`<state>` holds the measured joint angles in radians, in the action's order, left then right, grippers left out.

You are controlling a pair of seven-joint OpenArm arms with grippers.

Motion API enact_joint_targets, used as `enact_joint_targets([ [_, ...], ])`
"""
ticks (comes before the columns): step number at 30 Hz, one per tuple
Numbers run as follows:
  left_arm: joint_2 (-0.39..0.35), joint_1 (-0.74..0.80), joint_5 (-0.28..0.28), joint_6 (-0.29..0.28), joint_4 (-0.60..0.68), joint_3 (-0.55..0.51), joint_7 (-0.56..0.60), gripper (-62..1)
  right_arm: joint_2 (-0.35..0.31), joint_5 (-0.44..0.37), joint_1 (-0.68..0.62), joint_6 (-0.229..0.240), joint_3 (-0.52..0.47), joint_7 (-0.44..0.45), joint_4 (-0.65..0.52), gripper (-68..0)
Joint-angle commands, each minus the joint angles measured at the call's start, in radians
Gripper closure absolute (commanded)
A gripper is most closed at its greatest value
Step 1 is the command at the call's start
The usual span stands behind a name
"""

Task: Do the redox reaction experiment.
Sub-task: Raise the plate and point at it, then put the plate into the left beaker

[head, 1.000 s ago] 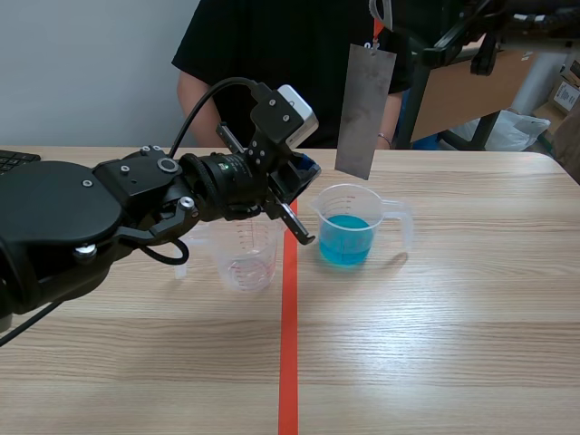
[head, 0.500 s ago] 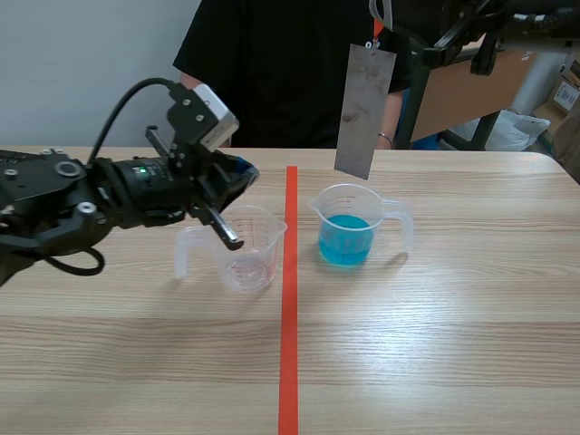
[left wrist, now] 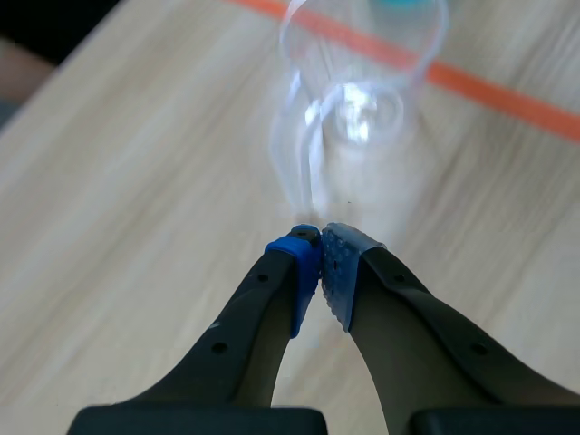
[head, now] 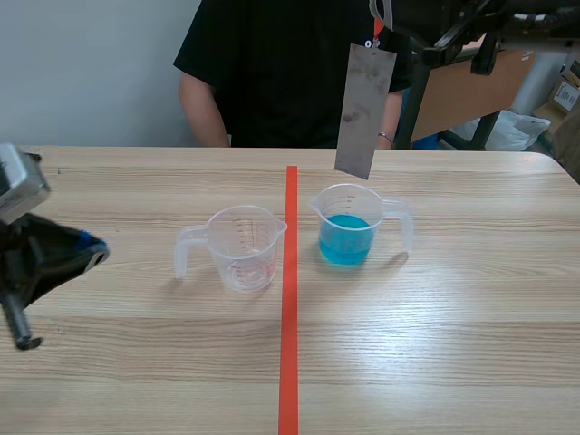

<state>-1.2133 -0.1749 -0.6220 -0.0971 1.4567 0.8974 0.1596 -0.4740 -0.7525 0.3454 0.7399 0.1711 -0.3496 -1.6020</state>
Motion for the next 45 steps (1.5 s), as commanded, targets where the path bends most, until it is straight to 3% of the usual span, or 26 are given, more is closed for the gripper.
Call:
enact_joint_targets([
  [1,-0.019,0.04,-0.005,0.002,-0.002,-0.002,0.006,-4.7,-0.011,-0.015,0.02,0.006,-0.015,0.015,-0.019,-1.6],
  [5,-0.072,0.147,-0.003,0.017,-0.004,-0.002,-0.051,-4.7,-0.011,-0.015,0.021,0.006,-0.015,0.015,-0.019,-1.6],
  [10,-0.042,0.249,-0.004,0.074,-0.036,-0.014,-0.15,-4.7,-0.011,-0.015,0.023,0.006,-0.014,0.015,-0.019,-1.6],
  [16,0.086,0.414,-0.003,0.088,-0.107,-0.15,-0.195,-4.7,-0.01,-0.015,0.032,0.006,-0.013,0.016,-0.019,-1.6],
  [24,0.237,0.695,0.006,0.088,-0.134,-0.465,-0.176,-4.7,-0.01,-0.015,0.064,0.006,0.035,0.018,-0.019,-1.6],
  [30,0.35,0.867,0.055,0.087,-0.134,-0.658,-0.121,-4.7,0.021,-0.01,0.085,0.006,0.075,0.018,-0.019,-1.6],
  [38,0.491,1.007,0.077,0.087,-0.134,-0.813,-0.096,-4.7,0.083,0.016,0.12,0.006,0.146,0.014,-0.019,-1.6],
  [45,0.603,1.054,0.187,0.087,-0.134,-0.899,-0.096,-4.7,0.157,0.072,0.143,0.006,0.21,0.014,-0.018,-1.6],
])
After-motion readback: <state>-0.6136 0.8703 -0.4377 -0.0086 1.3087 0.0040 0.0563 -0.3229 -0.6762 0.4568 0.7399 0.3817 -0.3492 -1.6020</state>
